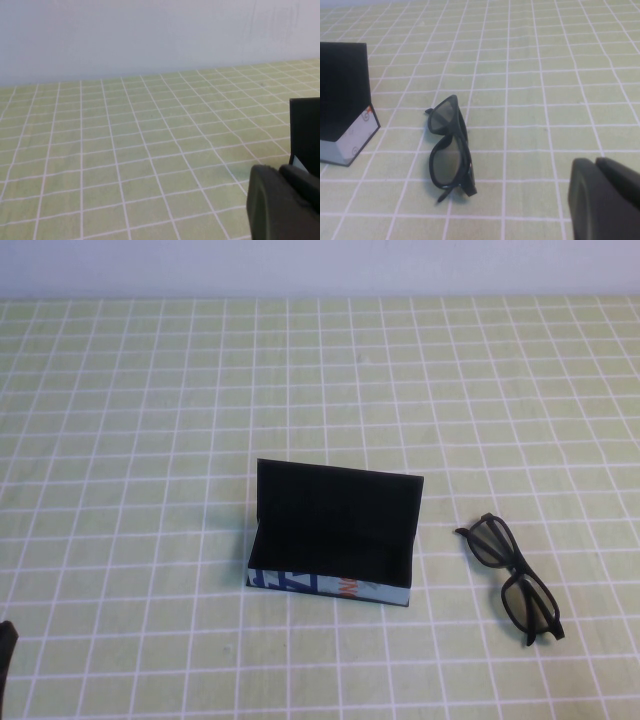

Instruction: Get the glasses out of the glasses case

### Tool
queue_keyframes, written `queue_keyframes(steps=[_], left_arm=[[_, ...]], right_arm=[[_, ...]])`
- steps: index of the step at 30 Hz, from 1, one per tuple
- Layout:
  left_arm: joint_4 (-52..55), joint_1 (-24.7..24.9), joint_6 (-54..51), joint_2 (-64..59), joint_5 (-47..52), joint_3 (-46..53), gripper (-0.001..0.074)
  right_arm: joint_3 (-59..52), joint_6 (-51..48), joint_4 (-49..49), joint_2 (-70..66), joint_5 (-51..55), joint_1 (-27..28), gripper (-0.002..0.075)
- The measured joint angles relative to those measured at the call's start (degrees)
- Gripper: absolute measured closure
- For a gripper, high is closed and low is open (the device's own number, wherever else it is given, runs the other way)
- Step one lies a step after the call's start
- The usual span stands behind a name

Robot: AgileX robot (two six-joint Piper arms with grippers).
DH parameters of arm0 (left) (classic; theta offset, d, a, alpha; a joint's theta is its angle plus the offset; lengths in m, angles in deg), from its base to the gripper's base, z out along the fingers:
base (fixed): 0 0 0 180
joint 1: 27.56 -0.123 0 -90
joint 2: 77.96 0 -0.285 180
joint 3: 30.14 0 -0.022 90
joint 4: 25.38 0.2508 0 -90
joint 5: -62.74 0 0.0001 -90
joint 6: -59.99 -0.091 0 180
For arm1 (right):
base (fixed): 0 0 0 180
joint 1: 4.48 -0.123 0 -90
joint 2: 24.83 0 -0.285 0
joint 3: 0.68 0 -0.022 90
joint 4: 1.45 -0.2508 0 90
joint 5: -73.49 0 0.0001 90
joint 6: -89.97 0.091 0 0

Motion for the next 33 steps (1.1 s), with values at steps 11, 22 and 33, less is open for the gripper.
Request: queue_keyframes(steps=[11, 22, 33], left_arm=[[35.25, 0.0, 36.35, 0.0, -7.93, -2.76, 0.0739], [93.29, 0.0, 92.64, 1.85, -4.89, -0.82, 0.0739], [95.3, 0.0, 94.84, 8.73, 3.86, -0.01, 0.0739]], right_arm=[[0.0, 0.0, 0.0, 0.0, 0.0, 0.0, 0.0743], [0.0, 0.0, 0.0, 0.0, 0.0, 0.0, 0.0743], [0.0, 0.0, -0.11, 0.0, 0.06, 0.0, 0.0743]])
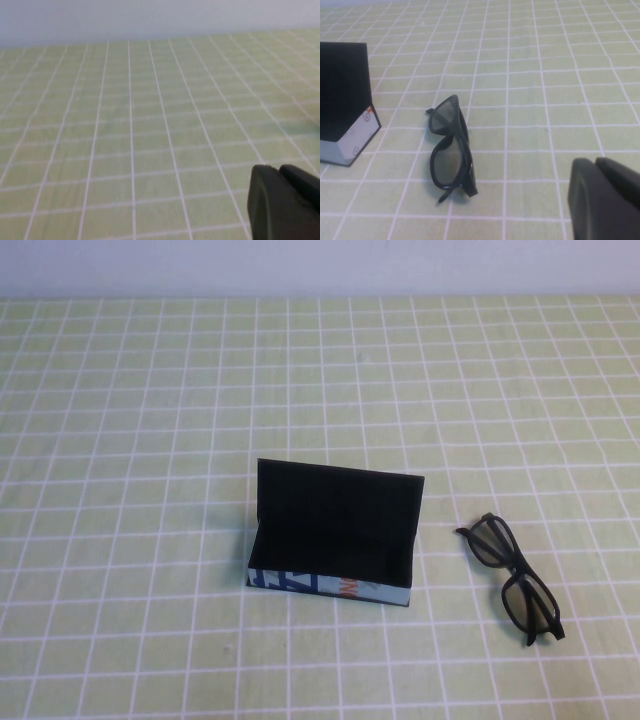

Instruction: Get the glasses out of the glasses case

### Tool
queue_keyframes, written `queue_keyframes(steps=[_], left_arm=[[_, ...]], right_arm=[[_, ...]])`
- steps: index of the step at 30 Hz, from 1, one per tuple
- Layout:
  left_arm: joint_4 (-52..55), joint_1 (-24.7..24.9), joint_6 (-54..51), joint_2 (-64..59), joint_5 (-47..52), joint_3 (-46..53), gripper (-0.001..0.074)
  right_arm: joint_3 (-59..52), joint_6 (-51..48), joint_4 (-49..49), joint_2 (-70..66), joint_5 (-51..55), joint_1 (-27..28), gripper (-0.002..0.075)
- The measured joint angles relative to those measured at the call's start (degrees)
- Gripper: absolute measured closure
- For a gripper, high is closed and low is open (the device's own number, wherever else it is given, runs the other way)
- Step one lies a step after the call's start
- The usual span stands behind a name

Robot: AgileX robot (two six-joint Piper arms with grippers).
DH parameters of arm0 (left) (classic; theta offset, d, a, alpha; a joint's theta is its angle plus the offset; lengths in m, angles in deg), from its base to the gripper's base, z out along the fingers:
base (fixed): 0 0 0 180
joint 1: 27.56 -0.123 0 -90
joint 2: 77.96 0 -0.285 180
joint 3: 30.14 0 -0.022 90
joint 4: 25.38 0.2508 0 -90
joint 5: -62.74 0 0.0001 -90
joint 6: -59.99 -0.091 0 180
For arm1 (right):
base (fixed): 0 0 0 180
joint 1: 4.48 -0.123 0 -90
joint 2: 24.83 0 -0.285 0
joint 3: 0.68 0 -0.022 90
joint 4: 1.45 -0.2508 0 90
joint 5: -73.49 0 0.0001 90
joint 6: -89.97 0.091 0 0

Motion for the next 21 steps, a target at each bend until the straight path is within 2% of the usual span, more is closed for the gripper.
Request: queue_keyframes(steps=[4, 21], left_arm=[[1.01, 0.0, 0.0, 0.0, 7.17, 0.0, 0.0739], [1.94, 0.0, 0.07, 0.22, 8.14, 0.0, 0.0739]], right_arm=[[0.0, 0.0, 0.0, 0.0, 0.0, 0.0, 0.0743], [0.0, 0.0, 0.0, 0.0, 0.0, 0.0, 0.0743]])
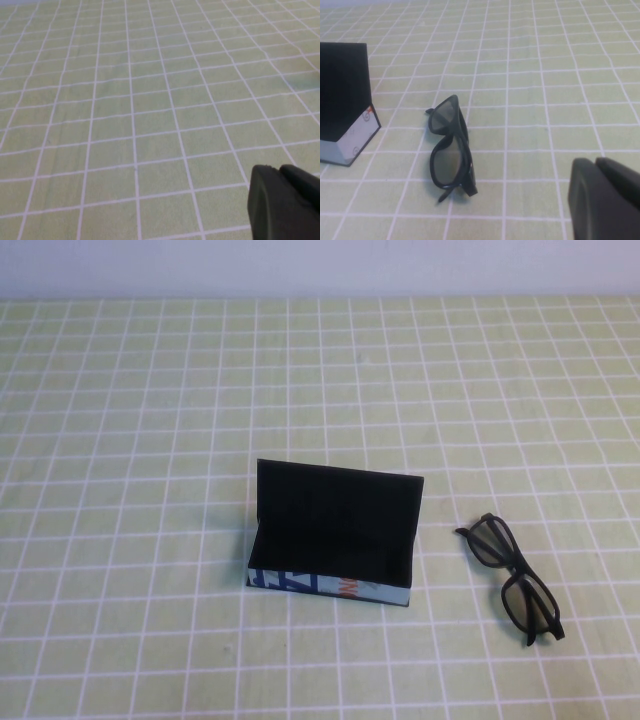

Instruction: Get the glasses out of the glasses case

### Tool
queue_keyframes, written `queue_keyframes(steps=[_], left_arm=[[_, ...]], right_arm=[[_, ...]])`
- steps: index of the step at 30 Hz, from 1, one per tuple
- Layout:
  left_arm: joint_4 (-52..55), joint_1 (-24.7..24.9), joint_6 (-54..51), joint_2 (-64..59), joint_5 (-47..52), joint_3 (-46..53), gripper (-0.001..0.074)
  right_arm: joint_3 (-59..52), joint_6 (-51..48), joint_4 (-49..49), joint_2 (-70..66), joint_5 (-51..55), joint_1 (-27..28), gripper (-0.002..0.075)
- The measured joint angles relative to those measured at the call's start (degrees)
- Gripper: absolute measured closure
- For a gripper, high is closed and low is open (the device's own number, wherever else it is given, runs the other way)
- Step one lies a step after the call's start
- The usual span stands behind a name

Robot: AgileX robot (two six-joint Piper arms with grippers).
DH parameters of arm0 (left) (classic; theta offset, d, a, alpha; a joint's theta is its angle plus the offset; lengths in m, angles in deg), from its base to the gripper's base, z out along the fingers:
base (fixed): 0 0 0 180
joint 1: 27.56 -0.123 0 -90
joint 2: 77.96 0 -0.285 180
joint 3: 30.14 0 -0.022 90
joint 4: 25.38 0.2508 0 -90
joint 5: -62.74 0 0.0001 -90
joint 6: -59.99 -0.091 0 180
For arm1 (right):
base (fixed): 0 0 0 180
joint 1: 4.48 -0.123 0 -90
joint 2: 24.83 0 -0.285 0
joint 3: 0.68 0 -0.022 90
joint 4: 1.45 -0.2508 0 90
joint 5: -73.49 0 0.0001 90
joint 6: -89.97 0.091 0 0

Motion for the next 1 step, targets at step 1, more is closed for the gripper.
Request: queue_keyframes(steps=[1], left_arm=[[0.0, 0.0, 0.0, 0.0, 0.0, 0.0, 0.0739]], right_arm=[[0.0, 0.0, 0.0, 0.0, 0.0, 0.0, 0.0743]])
